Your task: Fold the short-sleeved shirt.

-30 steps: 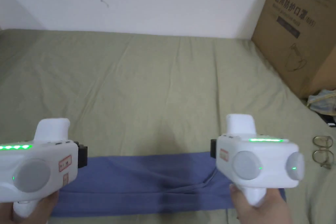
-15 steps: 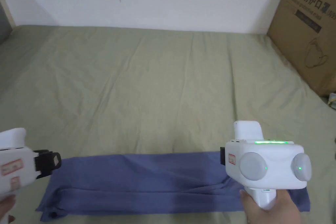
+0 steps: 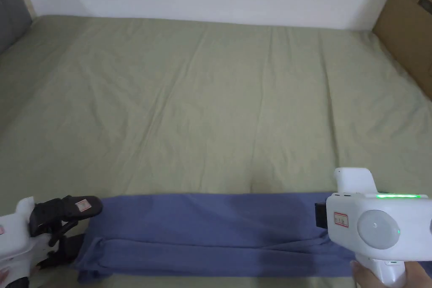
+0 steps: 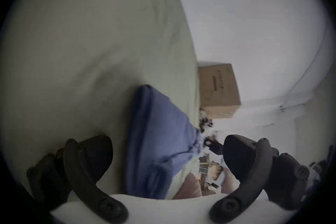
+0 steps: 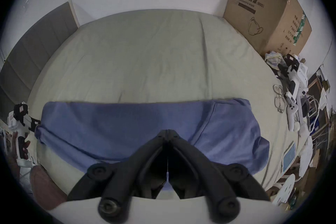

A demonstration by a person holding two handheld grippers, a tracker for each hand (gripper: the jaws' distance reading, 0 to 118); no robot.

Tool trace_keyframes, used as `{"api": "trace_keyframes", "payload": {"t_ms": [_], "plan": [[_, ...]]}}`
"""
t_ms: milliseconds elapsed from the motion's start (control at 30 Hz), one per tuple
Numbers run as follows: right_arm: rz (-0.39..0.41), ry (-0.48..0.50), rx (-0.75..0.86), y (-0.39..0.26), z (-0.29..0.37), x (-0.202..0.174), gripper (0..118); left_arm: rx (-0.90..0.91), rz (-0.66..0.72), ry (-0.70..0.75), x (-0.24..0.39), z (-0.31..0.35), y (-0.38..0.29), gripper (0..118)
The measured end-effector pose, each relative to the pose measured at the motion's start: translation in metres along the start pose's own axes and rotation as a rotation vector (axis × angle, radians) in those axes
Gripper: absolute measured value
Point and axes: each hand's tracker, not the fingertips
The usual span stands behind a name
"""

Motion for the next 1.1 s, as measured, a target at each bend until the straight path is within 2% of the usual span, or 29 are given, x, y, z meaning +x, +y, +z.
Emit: {"api": "trace_keyframes", "payload": {"t_ms": [100,133,167,200,233,267,333,367,500,600,667,800,867,967,1100], "plan": [[0.014,0.021,0.009,-0.001,0.000,0.002,1,-0.080,0.075,-0.108,-0.008,-0.030,-0.002,118],[0.018,0.020,0.006,-0.001,-0.001,0.001,1,-0.083,0.065,-0.104,-0.008,-0.033,-0.001,114],[0.023,0.019,0.002,-0.001,-0.002,0.000,1,-0.075,0.035,-0.082,-0.008,-0.035,0.001,104],[0.024,0.022,0.001,0.000,-0.002,0.000,1,-0.077,0.012,-0.037,-0.012,-0.037,0.001,81],[0.023,0.029,0.000,0.000,-0.002,-0.001,1,-0.080,0.002,0.067,-0.016,-0.040,0.000,30],[0.023,0.036,-0.003,0.001,-0.002,-0.002,1,-0.084,-0.035,0.212,-0.021,-0.043,-0.002,5],[0.029,0.041,-0.007,0.004,-0.003,-0.005,1,-0.024,0.001,0.052,-0.021,-0.034,-0.005,5],[0.034,0.043,-0.006,0.004,-0.002,-0.006,1,-0.018,-0.005,0.067,-0.013,-0.036,-0.005,5],[0.058,0.049,0.014,0.009,0.003,-0.009,1,-0.014,-0.253,0.325,0.030,-0.030,-0.010,5],[0.087,0.046,0.034,0.010,0.007,-0.009,1,0.009,-0.385,0.449,0.066,-0.012,-0.015,5],[0.089,0.049,0.043,0.008,0.009,-0.008,1,0.044,-0.489,0.615,0.093,-0.001,-0.019,5],[0.088,0.069,0.045,0.003,0.012,-0.007,1,0.096,-0.704,1.051,0.123,0.013,-0.026,5],[0.083,0.076,0.049,0.001,0.013,-0.004,1,0.121,-0.756,1.157,0.129,0.008,-0.029,5],[0.059,0.095,0.051,-0.001,0.016,0.002,1,0.109,-0.742,1.102,0.144,-0.015,-0.035,5],[0.042,0.101,0.061,-0.002,0.021,0.011,1,0.032,-0.569,0.750,0.161,-0.071,-0.055,5]]}}
